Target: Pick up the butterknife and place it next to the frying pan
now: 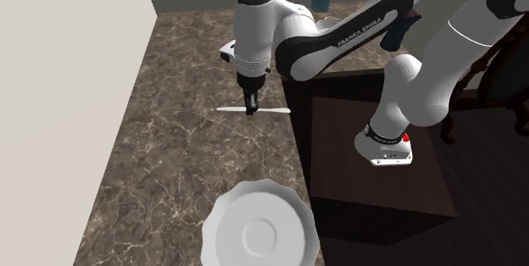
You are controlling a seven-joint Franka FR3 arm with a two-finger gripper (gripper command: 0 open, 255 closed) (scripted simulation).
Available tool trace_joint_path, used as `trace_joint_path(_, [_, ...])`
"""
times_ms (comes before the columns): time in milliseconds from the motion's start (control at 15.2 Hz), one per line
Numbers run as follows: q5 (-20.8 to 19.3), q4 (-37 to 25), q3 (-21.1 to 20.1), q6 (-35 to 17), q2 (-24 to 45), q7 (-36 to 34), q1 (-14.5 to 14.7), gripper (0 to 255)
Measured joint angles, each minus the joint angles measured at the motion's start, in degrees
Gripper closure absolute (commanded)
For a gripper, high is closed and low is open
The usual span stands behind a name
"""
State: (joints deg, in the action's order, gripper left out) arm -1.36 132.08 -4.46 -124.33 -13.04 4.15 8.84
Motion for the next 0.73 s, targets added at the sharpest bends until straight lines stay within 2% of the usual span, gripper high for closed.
trace_joint_path(528, [-0.92, 3.74, 7.81, -0.51, -3.55, 11.95, -4.81, 255])
trace_joint_path(726, [-1.29, 3.06, 10.64, -0.28, -3.22, 16.20, -6.48, 255])
